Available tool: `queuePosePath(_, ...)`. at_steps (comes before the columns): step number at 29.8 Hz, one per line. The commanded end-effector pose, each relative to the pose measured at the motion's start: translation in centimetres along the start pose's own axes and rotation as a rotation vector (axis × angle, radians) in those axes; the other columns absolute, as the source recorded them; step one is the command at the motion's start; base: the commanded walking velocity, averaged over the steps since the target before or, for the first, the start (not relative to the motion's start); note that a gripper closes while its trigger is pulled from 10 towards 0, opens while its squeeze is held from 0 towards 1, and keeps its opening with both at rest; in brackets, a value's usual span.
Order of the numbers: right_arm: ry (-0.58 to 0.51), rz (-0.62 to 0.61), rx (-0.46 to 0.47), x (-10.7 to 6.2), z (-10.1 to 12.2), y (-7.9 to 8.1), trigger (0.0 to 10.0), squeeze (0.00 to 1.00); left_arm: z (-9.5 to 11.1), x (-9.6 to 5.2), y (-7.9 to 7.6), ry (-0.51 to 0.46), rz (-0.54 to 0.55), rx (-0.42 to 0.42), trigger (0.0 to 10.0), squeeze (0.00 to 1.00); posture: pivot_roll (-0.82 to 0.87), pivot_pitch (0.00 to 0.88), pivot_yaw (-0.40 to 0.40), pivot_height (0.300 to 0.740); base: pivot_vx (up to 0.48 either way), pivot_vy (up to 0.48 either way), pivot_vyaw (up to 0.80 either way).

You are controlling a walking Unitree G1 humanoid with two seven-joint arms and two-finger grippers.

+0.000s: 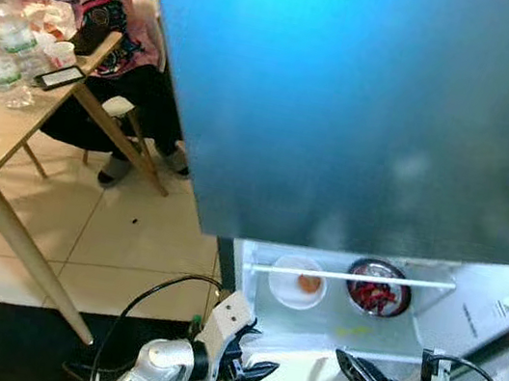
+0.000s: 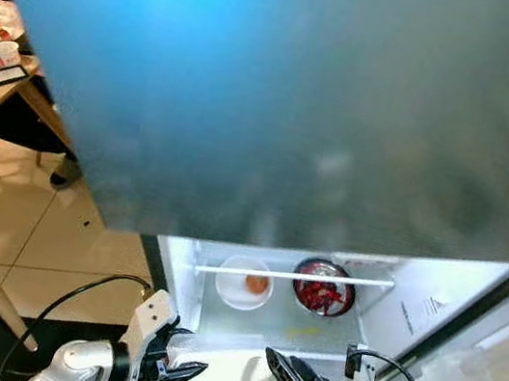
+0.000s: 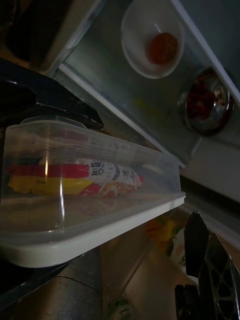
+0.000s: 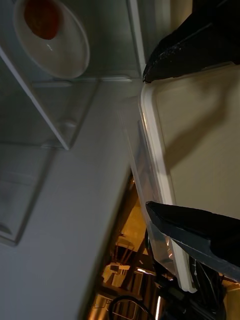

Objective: Restocking fridge

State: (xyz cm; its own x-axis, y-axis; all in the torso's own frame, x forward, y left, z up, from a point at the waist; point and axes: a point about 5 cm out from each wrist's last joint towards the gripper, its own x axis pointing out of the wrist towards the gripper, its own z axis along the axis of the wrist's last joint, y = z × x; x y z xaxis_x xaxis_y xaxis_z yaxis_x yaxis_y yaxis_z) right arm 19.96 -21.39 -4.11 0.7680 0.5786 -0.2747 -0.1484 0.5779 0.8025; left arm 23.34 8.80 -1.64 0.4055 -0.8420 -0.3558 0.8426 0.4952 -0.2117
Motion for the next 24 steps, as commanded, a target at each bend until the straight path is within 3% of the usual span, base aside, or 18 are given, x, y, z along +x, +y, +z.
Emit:
queuePosePath(1,0.014,-0.006,0.015,0.0,-0.8,0.0,10.0,0.0,0.2,0.1,-0.1,-0.025,0.008,-0.009,10.0,0.0,0.01,0.072,0.069,0.74,0.0,0.0,0.0)
queuePosePath(19,0.028,0.009,0.011,0.2,-0.9,0.2,10.0,0.0,2.3,-0.4,1.8,-0.16,0.107,-0.061,10.0,0.0,0.01,0.072,0.067,0.74,0.0,0.0,0.0)
queuePosePath(24,-0.002,0.056,-0.003,0.3,0.1,0.4,10.0,0.0,4.4,-0.6,2.3,-0.297,0.052,-0.131,10.0,0.0,0.0,0.075,0.066,0.74,0.0,0.0,0.0)
